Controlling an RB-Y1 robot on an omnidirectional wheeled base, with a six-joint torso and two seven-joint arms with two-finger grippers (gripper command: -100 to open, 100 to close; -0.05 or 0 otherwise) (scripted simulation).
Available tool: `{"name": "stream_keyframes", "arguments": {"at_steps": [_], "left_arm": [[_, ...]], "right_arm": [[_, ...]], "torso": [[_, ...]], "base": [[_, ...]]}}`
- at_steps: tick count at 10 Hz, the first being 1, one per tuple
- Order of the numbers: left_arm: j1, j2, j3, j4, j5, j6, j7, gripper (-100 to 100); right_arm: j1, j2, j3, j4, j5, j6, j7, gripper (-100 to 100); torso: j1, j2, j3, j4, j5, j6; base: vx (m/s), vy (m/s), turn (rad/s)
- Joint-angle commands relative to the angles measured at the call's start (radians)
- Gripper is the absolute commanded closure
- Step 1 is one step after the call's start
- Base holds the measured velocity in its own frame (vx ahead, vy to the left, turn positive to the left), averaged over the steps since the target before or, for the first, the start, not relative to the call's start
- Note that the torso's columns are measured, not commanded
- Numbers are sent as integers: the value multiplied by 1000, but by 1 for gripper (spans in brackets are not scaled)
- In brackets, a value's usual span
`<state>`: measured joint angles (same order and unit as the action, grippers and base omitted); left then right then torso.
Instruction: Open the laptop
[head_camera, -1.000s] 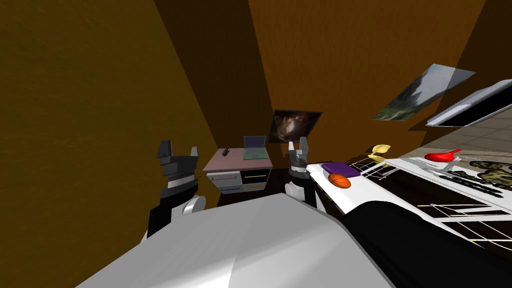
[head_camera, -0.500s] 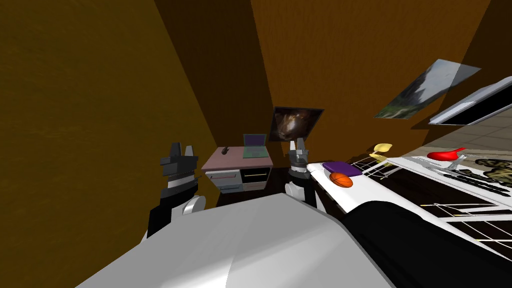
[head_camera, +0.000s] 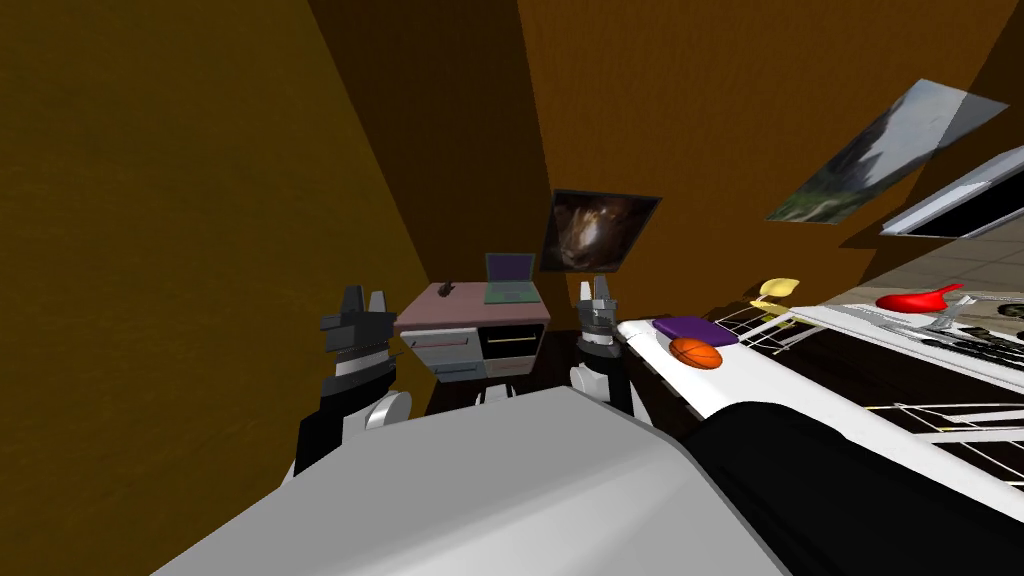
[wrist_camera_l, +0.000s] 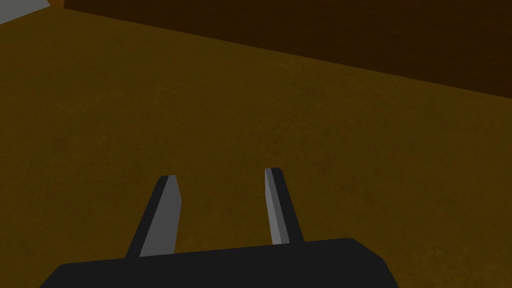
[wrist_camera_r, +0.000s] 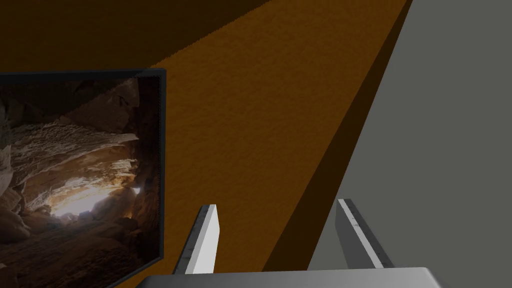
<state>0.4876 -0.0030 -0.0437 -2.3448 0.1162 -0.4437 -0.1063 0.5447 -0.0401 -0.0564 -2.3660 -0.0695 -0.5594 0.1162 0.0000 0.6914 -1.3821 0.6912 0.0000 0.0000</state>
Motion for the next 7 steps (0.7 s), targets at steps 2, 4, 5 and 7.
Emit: {"name": "stream_keyframes", "arguments": {"at_steps": [2,4,5,7], "left_arm": [[0,0,0,0,0,0,0,0],[0,0,0,1,0,0,0,0],[0,0,0,1,0,0,0,0],[0,0,0,1,0,0,0,0]], "right_arm": [[-18,-67,-28,20,12,67,62,-100],[-34,-101,-50,37,22,122,112,-100],[-34,-101,-50,37,22,122,112,-100],[-52,-137,-78,58,35,188,175,-100]], "torso": [[0,43,-88,43,0,0],[0,46,-94,47,0,0],[0,47,-94,47,0,0],[0,46,-94,47,0,0]], "base": [[-11,-9,206],[-14,-11,240],[-8,-9,80],[-10,-5,251]]}}
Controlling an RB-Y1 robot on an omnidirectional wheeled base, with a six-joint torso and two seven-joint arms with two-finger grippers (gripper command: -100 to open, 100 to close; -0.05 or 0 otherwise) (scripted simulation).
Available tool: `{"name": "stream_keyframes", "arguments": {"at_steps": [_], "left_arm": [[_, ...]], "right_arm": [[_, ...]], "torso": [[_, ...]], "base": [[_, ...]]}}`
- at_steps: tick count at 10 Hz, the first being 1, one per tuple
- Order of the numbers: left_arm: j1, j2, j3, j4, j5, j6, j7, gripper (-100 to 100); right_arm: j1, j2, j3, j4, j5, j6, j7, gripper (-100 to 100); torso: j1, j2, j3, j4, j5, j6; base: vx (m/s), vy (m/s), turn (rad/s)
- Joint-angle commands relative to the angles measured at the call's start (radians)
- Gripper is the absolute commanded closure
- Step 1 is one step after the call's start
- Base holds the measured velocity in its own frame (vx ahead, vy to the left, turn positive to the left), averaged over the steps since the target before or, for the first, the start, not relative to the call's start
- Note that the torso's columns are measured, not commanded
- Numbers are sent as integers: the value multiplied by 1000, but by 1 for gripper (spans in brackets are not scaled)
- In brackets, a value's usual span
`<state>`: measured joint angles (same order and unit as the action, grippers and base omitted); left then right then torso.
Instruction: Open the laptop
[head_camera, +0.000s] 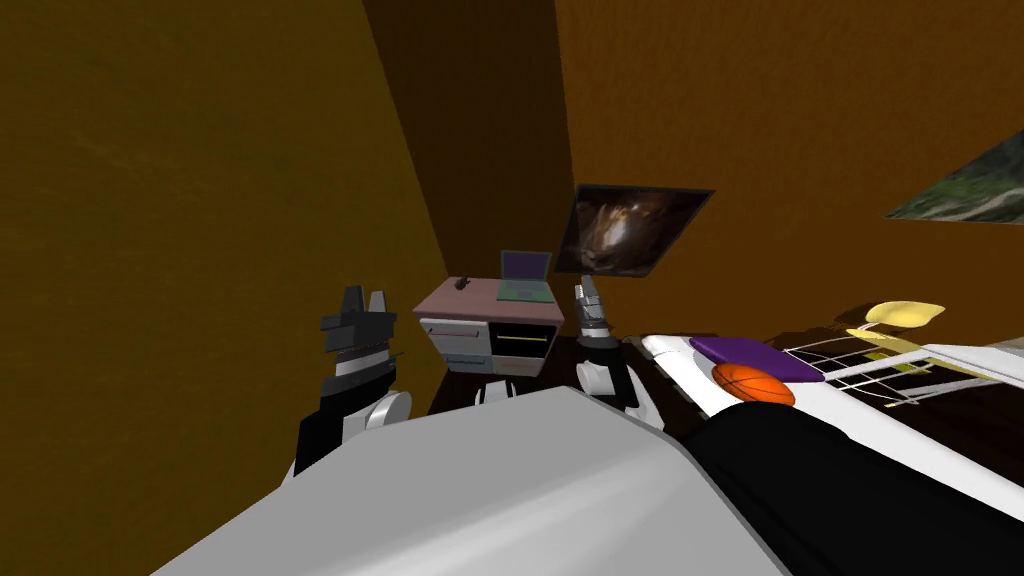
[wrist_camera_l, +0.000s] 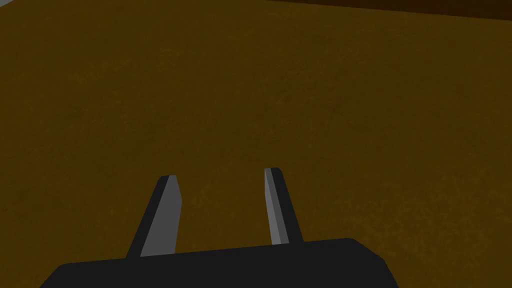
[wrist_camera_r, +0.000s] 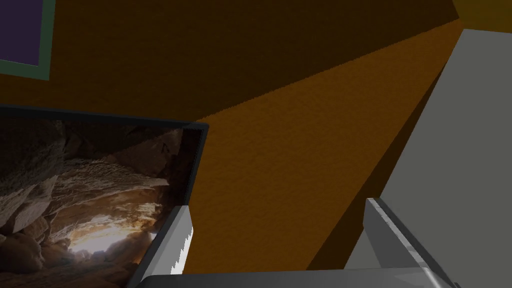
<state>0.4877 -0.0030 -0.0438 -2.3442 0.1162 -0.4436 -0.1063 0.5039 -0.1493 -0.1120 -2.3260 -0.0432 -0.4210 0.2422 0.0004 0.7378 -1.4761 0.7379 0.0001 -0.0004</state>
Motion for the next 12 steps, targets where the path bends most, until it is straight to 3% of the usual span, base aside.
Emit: {"name": "stream_keyframes", "arguments": {"at_steps": [1,4,5,7,12], "left_arm": [[0,0,0,0,0,0,0,0],[0,0,0,0,0,0,0,0],[0,0,0,0,0,0,0,0],[0,0,0,0,0,0,0,0],[0,0,0,0,0,0,0,0]], "right_arm": [[-22,-46,-39,30,16,80,78,-100],[-44,-84,-74,58,33,171,155,-100],[-44,-84,-74,58,33,171,164,-100],[-69,-126,-113,90,52,239,233,-100],[-95,-172,-155,128,74,352,346,-100]], "torso": [[0,0,0,0,0,0],[-1,0,0,0,0,1],[0,0,0,0,0,0],[0,0,0,0,0,0],[0,0,0,0,0,0]], "base": [[-13,-5,379],[-10,-3,250],[-4,-1,131],[-5,4,299],[1,4,204]]}}
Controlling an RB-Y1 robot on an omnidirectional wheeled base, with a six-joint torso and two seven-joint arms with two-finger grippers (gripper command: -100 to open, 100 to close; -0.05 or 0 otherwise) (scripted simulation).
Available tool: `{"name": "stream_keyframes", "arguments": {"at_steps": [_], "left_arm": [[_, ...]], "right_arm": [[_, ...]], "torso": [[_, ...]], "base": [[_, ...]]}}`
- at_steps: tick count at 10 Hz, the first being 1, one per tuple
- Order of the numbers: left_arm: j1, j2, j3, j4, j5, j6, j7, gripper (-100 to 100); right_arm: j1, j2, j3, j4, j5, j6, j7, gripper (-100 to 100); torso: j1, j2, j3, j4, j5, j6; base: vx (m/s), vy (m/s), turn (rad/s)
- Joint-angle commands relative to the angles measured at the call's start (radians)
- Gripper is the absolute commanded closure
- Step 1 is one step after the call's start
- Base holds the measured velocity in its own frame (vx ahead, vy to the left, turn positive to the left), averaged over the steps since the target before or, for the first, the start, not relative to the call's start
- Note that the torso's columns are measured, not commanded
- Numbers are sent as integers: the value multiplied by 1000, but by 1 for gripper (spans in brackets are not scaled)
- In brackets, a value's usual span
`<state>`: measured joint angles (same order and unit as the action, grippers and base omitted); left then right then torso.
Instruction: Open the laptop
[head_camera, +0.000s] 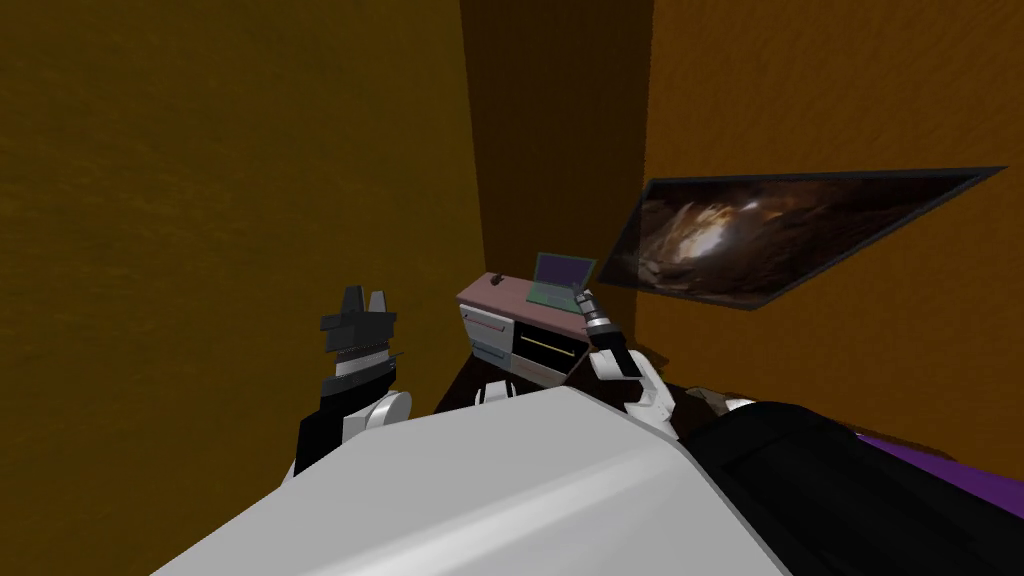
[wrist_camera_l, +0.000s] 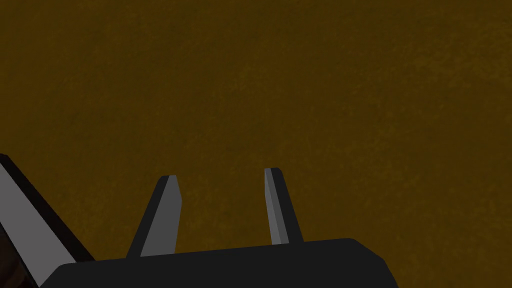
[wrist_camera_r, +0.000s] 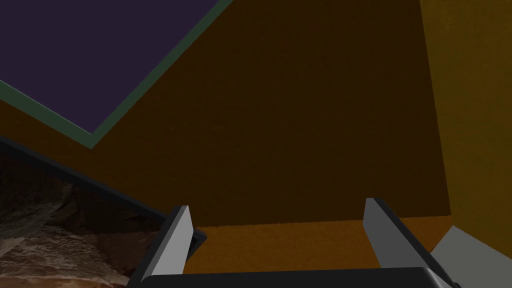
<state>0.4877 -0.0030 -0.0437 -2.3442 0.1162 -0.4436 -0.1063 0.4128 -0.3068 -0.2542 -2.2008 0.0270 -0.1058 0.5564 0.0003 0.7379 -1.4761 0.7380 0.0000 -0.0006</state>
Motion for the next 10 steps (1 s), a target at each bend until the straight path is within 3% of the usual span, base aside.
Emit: {"name": "stream_keyframes", "arguments": {"at_steps": [1,2,3,4,5,6,7,8,9,10], "left_arm": [[0,0,0,0,0,0,0,0],[0,0,0,0,0,0,0,0],[0,0,0,0,0,0,0,0],[0,0,0,0,0,0,0,0],[0,0,0,0,0,0,0,0],[0,0,0,0,0,0,0,0],[0,0,0,0,0,0,0,0],[0,0,0,0,0,0,0,0],[0,0,0,0,0,0,0,0],[0,0,0,0,0,0,0,0]], "right_arm": [[-17,-38,-35,25,15,71,71,-100],[-17,-38,-35,25,15,83,80,-100],[-31,-63,-57,48,27,128,118,-100],[-31,-63,-57,48,27,130,129,-100],[-44,-88,-80,72,39,170,167,-100],[-44,-88,-80,72,39,177,180,-100],[-58,-112,-103,98,52,222,212,-100],[-58,-112,-103,98,52,223,231,-100],[-71,-136,-126,124,65,268,266,-100],[-71,-136,-126,124,65,268,282,-100]], "torso": [[0,0,0,0,0,1],[0,0,0,0,0,0],[0,0,0,0,0,1],[0,0,0,0,0,0],[0,0,0,0,0,1],[0,0,0,0,0,0],[0,0,0,0,0,1],[0,0,0,0,0,0],[0,0,0,0,0,1],[0,0,0,0,0,0]], "base": [[4,10,240],[6,6,173],[9,11,293],[9,5,150],[11,12,276],[12,7,143],[16,14,251],[16,8,154],[20,16,240],[20,8,136]]}}
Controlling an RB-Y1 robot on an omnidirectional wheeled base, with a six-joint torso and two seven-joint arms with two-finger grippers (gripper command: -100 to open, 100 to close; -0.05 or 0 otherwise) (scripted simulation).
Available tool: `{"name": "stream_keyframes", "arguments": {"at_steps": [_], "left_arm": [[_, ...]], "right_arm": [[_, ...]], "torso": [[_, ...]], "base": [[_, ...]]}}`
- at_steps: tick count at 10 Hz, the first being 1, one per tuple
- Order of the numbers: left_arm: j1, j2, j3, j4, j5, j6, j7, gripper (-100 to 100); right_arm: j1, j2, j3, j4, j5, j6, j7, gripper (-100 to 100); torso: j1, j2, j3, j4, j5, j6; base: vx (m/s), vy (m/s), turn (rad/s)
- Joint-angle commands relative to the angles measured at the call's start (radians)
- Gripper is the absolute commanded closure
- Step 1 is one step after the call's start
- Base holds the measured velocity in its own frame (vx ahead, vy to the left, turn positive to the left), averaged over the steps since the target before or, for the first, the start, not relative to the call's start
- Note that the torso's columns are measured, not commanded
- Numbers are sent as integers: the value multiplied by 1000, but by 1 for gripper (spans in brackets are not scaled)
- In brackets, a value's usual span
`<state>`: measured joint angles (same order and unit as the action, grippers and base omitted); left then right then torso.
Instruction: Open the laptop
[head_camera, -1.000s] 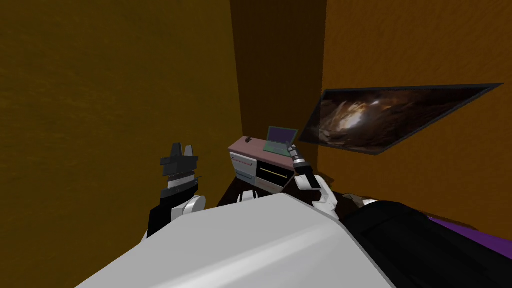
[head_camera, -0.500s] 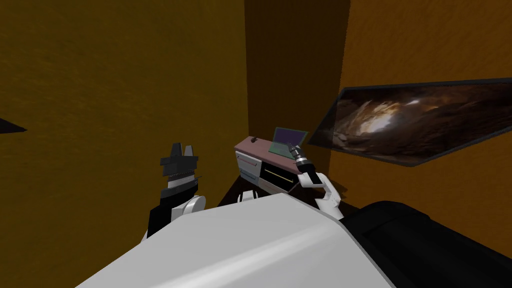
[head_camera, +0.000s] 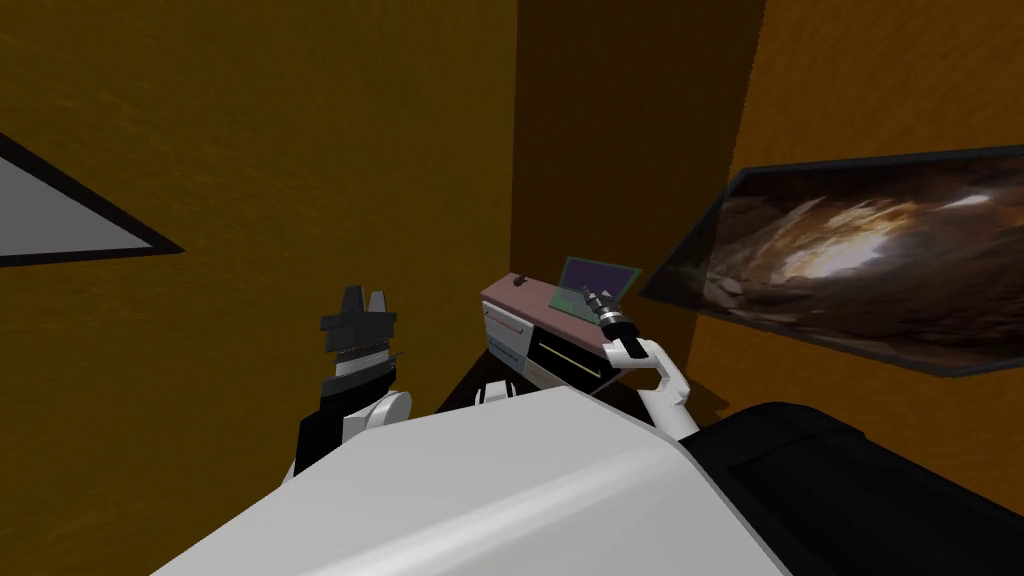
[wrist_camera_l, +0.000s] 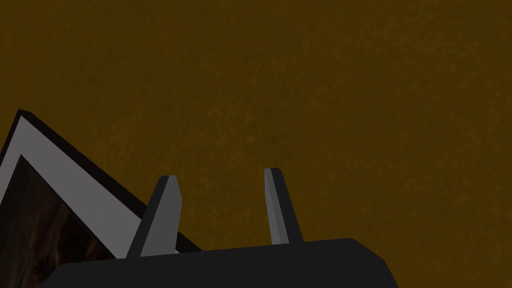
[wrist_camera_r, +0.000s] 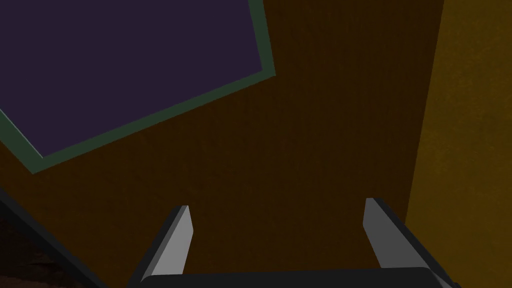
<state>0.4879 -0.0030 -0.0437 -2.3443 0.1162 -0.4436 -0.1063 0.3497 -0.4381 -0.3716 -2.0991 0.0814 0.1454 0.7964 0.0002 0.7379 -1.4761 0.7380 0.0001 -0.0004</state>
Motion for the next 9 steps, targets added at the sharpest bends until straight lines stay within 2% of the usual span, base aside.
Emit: {"name": "stream_keyframes", "arguments": {"at_steps": [1,2,3,4,5,6,7,8,9], "left_arm": [[0,0,0,0,0,0,0,0],[0,0,0,0,0,0,0,0],[0,0,0,0,0,0,0,0],[0,0,0,0,0,0,0,0],[0,0,0,0,0,0,0,0],[0,0,0,0,0,0,0,0],[0,0,0,0,0,0,0,0],[0,0,0,0,0,0,0,0],[0,0,0,0,0,0,0,0]], "right_arm": [[-21,-29,-32,50,24,62,76,-100],[-21,-29,-32,50,24,62,93,-100],[-34,-53,-55,79,38,105,127,-100],[-34,-53,-55,79,38,105,145,-100],[-47,-76,-78,109,52,146,178,-100],[-47,-76,-78,109,52,146,195,-100],[-59,-100,-101,139,66,186,230,-100],[-59,-100,-101,139,66,186,245,-100],[-71,-123,-124,170,79,225,284,-100]], "torso": [[0,0,0,0,0,1],[0,0,0,0,0,0],[0,0,0,0,0,1],[0,0,0,0,0,0],[0,0,0,0,0,1],[0,0,0,0,0,0],[0,0,0,0,0,1],[0,0,0,0,0,0],[0,0,0,0,0,1]], "base": [[25,18,285],[24,11,133],[25,13,250],[26,7,122],[35,18,177],[34,11,152],[38,11,253],[36,7,126],[40,12,192]]}}
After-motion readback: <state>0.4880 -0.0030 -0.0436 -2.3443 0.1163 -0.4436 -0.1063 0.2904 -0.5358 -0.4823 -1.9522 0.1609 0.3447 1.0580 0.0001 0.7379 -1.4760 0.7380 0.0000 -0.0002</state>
